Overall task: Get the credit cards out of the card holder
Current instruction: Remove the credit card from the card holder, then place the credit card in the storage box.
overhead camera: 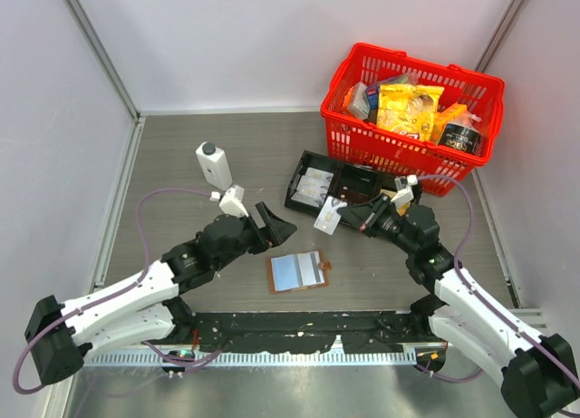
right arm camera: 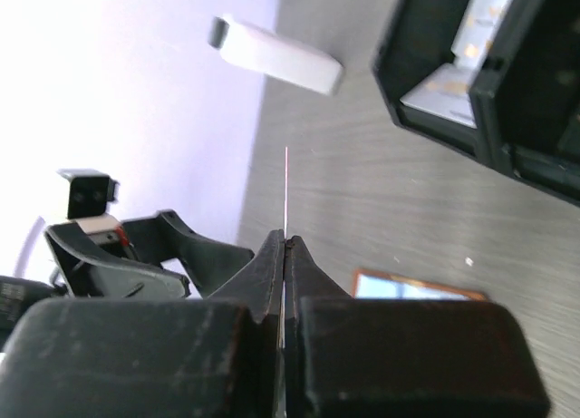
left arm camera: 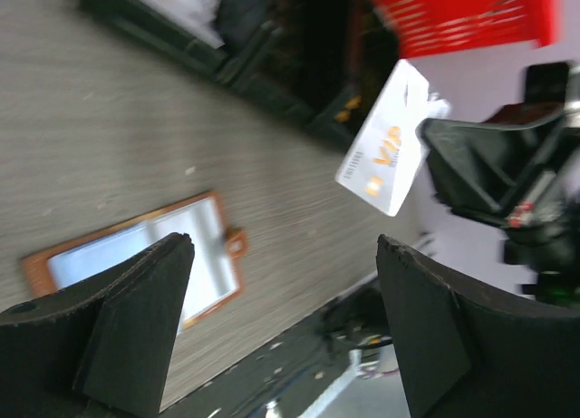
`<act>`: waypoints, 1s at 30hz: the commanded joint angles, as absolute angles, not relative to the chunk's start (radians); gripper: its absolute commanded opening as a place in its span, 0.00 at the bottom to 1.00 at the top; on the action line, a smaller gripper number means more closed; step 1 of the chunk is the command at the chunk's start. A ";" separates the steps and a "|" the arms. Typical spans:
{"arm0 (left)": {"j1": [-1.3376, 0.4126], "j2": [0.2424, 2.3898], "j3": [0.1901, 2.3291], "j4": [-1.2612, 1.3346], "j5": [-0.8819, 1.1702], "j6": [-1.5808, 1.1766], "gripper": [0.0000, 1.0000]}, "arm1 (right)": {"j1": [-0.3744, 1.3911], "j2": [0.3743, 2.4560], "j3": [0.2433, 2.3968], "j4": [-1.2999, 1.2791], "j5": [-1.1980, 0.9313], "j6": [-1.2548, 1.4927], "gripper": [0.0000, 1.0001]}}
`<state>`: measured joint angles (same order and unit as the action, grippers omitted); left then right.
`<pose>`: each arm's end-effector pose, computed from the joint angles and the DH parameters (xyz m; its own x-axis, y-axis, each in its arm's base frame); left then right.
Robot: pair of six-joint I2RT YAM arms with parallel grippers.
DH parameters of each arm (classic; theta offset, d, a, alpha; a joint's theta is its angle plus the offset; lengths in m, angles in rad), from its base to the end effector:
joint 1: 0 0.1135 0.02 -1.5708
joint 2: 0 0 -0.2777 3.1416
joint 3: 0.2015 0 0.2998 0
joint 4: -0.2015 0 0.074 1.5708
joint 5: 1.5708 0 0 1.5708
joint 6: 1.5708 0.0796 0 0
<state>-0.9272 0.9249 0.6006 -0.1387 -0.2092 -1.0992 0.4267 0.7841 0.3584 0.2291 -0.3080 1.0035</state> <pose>0.1850 -0.2191 0.2307 -0.7195 -0.4930 -0.4891 0.0661 0.6525 -0.7549 0.2291 0.1307 0.2137 -0.6564 0.5844 -0.4771 -0.2074 0.4682 0.8589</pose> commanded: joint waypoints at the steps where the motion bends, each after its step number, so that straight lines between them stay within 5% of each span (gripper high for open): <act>1: -0.927 0.847 0.517 0.203 -0.224 -1.106 0.87 | 0.449 0.715 0.330 0.408 -0.164 1.176 0.01; 8: -0.927 0.900 0.503 0.422 -0.158 -1.106 0.84 | 0.511 0.666 0.287 0.529 -0.071 1.278 0.01; 18: -0.927 1.023 0.545 0.568 -0.129 -1.100 0.61 | 0.682 0.706 0.285 0.658 0.084 1.269 0.01; 24: -0.927 1.043 0.554 0.623 -0.120 -1.092 0.39 | 0.713 0.730 0.288 0.681 0.095 1.266 0.01; 30: -0.916 1.020 0.549 0.594 -0.110 -1.075 0.00 | 0.716 0.733 0.296 0.660 0.072 1.243 0.06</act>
<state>-0.9272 1.0401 0.5106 0.5537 -0.1207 -1.1110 0.7097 0.7357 0.2836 0.6121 0.0578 1.2583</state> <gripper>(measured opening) 0.083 0.028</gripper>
